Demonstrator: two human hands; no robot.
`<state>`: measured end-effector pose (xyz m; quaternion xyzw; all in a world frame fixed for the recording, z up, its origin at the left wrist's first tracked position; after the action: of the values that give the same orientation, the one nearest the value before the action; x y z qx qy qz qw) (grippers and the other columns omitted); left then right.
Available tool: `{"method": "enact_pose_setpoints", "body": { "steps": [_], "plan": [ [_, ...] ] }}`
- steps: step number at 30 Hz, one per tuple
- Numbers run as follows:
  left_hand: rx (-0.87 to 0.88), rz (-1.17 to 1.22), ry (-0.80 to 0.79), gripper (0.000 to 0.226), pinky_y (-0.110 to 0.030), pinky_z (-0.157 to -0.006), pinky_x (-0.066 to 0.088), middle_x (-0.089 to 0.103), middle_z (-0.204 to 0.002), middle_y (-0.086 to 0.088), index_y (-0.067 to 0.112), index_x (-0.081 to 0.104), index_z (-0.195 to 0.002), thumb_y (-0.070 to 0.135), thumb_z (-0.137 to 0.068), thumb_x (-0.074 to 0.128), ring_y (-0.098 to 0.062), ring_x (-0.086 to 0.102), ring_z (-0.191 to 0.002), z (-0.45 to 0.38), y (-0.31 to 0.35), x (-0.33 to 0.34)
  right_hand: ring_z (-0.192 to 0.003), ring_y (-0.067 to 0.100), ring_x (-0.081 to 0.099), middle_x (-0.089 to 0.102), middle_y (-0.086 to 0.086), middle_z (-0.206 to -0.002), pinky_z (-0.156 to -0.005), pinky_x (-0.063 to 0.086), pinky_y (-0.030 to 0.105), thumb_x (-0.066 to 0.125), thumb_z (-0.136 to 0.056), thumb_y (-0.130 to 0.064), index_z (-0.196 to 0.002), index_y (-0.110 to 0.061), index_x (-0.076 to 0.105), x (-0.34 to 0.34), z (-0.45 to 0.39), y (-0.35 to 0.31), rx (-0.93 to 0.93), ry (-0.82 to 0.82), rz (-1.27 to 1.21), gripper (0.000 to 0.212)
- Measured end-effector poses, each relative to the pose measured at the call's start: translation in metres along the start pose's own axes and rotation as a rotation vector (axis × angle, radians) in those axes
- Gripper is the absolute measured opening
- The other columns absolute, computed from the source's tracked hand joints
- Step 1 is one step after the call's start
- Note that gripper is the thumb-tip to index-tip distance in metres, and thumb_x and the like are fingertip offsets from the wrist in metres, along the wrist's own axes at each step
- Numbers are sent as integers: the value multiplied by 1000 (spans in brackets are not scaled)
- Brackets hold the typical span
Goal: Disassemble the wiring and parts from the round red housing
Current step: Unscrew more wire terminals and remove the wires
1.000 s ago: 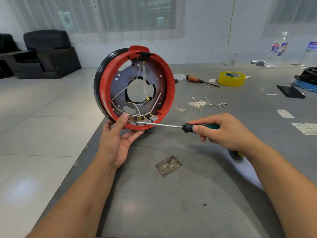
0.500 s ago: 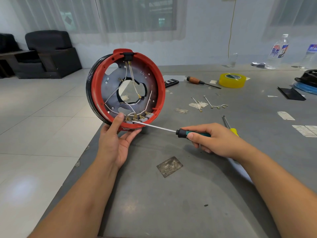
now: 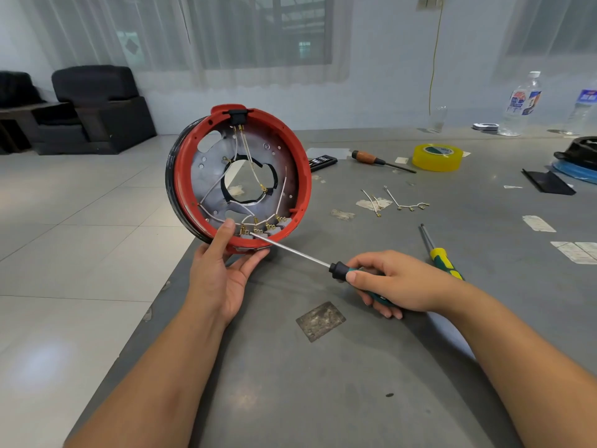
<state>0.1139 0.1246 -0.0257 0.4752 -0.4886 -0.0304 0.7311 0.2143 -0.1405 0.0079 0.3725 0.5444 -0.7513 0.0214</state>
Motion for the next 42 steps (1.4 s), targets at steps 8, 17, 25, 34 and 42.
{"method": "enact_pose_setpoints", "body": {
  "steps": [8,17,25,34,42],
  "plan": [
    [-27,-10,-7,47,-50,-75,65,76,-97,-16,7,57,-121,24,-87,83,-37,77,-106,-1,-3,0,-50,25,58,58,10,-72,-47,50,30,46,-109,-23,-113,-5,56,3,2,-2,76,-97,-188,22],
    [-47,-31,-34,64,-50,-78,65,68,-129,-29,7,54,-128,27,-77,87,-41,75,-110,2,-3,5,-55,27,58,58,11,-73,-46,51,30,44,-109,-26,-120,-4,55,6,4,-5,123,-192,-343,27],
    [-68,-25,-30,61,-50,-78,65,66,-134,-29,6,53,-130,26,-82,86,-40,75,-110,2,-3,3,-55,25,57,61,12,-74,-45,49,28,45,-108,-24,-115,-5,59,-1,6,-4,143,-150,-297,24],
    [-37,-18,4,62,-47,-78,66,72,-123,-16,4,55,-136,28,-86,83,-34,77,-106,4,-1,5,-58,16,58,73,2,-75,-48,45,29,64,-82,-30,-89,-31,72,-29,13,8,126,89,36,11],
    [16,58,10,75,-57,-87,64,71,-133,-19,2,47,-149,24,-88,85,-39,76,-106,5,4,5,-83,4,66,73,-19,-89,-78,58,31,73,-76,-39,-87,-51,74,-34,12,6,62,158,345,16]
  ]
}}
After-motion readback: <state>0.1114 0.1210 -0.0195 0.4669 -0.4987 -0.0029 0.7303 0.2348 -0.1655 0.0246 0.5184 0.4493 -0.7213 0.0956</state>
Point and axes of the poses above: each hand's wrist, its own z-axis away from the middle knuckle, its own x-axis out of the palm, y = z × x, the point moved 3 cm from there along -z, towards the middle knuckle
